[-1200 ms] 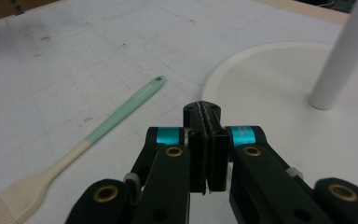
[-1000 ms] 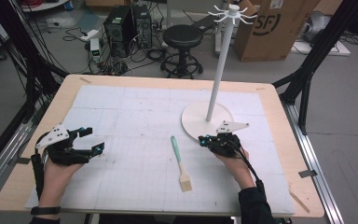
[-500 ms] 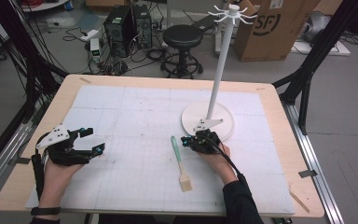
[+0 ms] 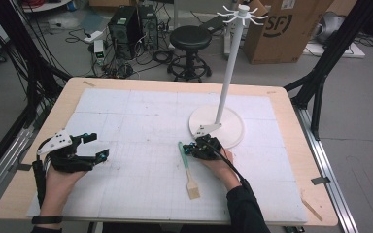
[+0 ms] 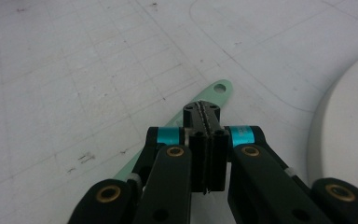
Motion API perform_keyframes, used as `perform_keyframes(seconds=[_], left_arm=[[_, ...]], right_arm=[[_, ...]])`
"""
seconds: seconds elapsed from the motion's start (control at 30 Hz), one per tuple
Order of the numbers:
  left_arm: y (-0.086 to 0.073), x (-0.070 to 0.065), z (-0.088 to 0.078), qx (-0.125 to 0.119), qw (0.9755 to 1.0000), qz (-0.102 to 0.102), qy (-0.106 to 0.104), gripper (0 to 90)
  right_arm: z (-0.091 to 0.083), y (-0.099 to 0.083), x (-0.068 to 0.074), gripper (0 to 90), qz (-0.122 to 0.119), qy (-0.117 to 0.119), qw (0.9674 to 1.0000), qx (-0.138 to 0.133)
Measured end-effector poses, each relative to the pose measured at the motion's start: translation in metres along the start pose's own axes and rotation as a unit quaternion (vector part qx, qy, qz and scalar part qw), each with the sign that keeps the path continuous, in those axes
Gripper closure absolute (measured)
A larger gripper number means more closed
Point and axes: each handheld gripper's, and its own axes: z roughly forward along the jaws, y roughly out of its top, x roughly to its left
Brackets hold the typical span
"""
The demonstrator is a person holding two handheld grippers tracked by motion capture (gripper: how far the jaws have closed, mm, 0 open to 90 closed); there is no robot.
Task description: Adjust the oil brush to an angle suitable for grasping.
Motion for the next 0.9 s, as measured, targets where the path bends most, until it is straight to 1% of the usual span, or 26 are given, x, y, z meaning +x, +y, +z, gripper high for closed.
perform_keyframes(seconds=[0.27,0.3,0.47,0.73,0.83,0.87,0.9], left_arm=[[0.0,0.0,0.001,0.001,1.0,0.001,0.0,18.5],[0.0,0.0,0.001,0.001,1.0,0.001,-0.001,18.6],[0.0,0.0,0.001,0.001,1.0,0.0,-0.001,18.5],[0.0,0.0,0.001,0.0,1.0,0.0,-0.001,18.5],[0.0,0.0,0.001,0.0,1.0,0.0,-0.001,18.5],[0.0,0.0,0.001,0.0,1.0,0.0,-0.001,18.6],[0.0,0.0,0.001,0.0,1.0,0.0,-0.001,18.6]], right_arm=[[0.003,0.003,0.002,90.0,-0.002,0.006,1.0,0.002],[0.006,0.004,0.003,90.0,-0.007,0.011,0.9999,0.003],[0.01,0.008,0.008,90.0,-0.011,0.018,0.9997,0.007],[0.018,0.014,0.017,90.0,-0.031,0.032,0.9989,0.011],[0.021,0.017,0.024,90.0,-0.038,0.041,0.9983,0.016],[0.023,0.019,0.025,90.0,-0.045,0.046,0.9978,0.016],[0.023,0.019,0.027,90.0,-0.047,0.045,0.9977,0.018]])
